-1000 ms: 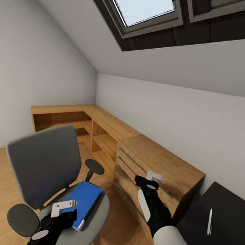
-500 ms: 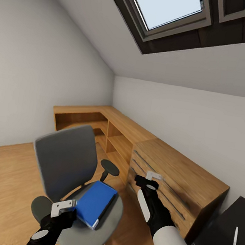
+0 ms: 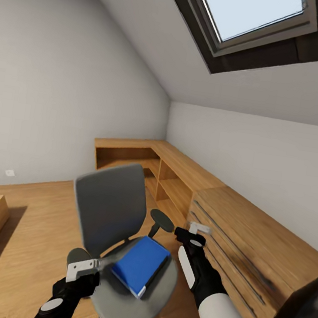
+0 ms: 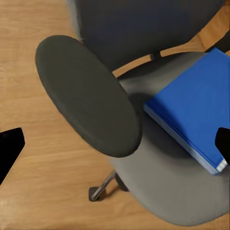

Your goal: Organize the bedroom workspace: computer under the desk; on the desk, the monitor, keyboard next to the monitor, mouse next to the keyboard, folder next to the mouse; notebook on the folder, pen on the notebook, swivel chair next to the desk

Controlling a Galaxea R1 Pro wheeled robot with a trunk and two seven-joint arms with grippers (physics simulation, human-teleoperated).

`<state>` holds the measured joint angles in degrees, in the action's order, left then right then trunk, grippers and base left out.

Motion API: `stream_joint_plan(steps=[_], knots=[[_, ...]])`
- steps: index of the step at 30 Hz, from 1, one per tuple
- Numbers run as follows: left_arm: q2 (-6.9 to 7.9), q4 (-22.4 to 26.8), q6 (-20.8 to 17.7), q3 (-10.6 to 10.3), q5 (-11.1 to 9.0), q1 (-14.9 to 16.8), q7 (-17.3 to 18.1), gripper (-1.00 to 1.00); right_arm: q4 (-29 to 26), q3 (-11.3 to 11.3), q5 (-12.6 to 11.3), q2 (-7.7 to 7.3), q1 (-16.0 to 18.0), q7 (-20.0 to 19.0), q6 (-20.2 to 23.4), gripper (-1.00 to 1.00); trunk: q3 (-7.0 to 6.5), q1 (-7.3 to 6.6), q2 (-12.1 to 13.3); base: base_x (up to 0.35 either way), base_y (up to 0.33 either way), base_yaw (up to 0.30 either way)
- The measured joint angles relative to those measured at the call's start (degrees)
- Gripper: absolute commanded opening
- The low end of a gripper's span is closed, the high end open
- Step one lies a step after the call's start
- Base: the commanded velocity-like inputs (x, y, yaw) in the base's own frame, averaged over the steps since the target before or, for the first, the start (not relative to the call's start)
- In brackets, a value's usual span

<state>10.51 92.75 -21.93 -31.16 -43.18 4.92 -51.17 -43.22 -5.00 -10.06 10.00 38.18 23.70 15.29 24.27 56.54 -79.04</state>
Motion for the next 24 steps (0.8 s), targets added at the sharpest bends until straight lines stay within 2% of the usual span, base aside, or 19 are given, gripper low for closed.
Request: stream_joint_plan(steps=[17,22,24], knots=[[0.12,-0.1,0.0,0.2,0.0,0.0,0.0,1.0,0.0,0.0,0.1,0.0,0.0,0.0,0.0,1.0,0.0,0.0,0.0,0.0,0.0,0.28],[0.14,-0.2,0.0,1.9,0.0,0.0,0.0,1.0,0.0,0.0,0.1,0.0,0.0,0.0,0.0,1.0,0.0,0.0,0.0,0.0,0.0,0.247],[0.13,-0.5,0.0,3.7,0.0,0.0,0.0,1.0,-0.1,0.2,0.2,0.0,0.0,-0.2,0.1,1.0,0.0,0.0,0.0,0.0,0.0,0.086]])
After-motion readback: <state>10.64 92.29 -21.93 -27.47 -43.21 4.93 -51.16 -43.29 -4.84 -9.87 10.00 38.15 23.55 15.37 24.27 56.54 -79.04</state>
